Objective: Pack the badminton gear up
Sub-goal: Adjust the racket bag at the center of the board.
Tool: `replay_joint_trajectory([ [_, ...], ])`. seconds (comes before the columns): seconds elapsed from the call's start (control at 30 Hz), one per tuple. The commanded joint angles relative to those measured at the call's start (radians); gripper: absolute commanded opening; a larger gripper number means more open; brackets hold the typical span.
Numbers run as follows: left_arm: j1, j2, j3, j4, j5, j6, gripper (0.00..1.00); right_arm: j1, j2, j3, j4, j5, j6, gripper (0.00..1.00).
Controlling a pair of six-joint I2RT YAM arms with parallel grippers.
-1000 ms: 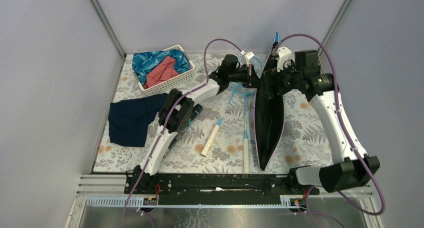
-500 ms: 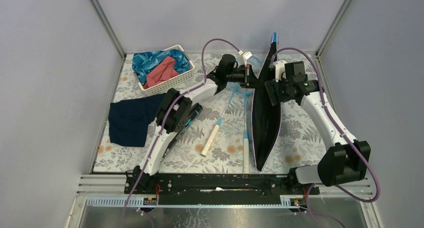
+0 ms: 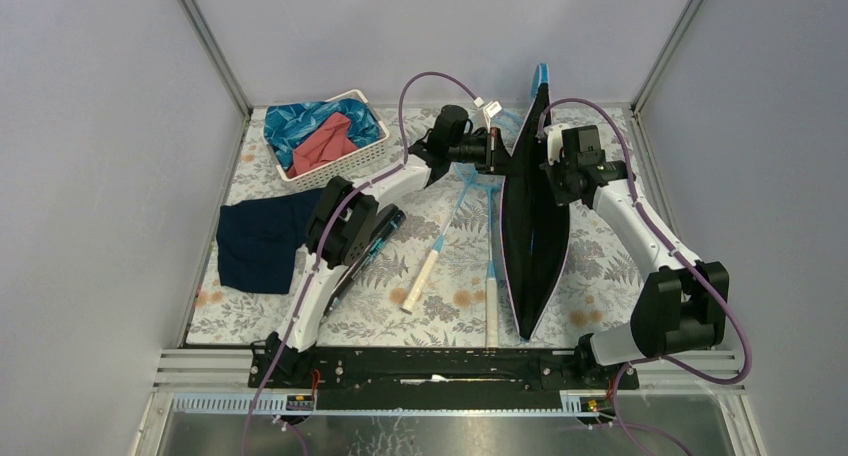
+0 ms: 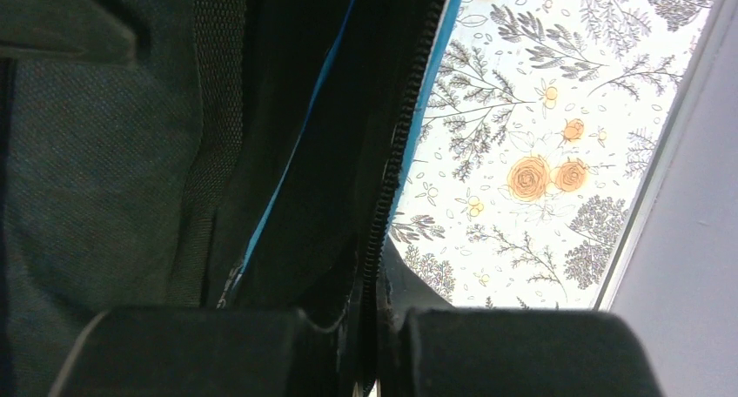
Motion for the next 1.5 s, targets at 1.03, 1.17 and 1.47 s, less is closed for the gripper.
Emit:
replay_joint_trajectory([
  [1.03, -0.04, -0.088, -0.121, -0.103, -0.185, -0.099, 0.56, 0.001, -0.058, -0.069, 0.161, -0.068, 0.162, 0.0],
  [1.17, -0.061, -0.045, -0.097, -0.097, -0.242, -0.08, 0.6, 0.001, -0.059, -0.062, 0.158, -0.087, 0.174, 0.0],
  [1.47, -0.085, 0.037, -0.075, -0.025, -0.316, -0.116, 0.61, -0.002, -0.079, -0.075, 0.169, -0.099, 0.191, 0.0],
])
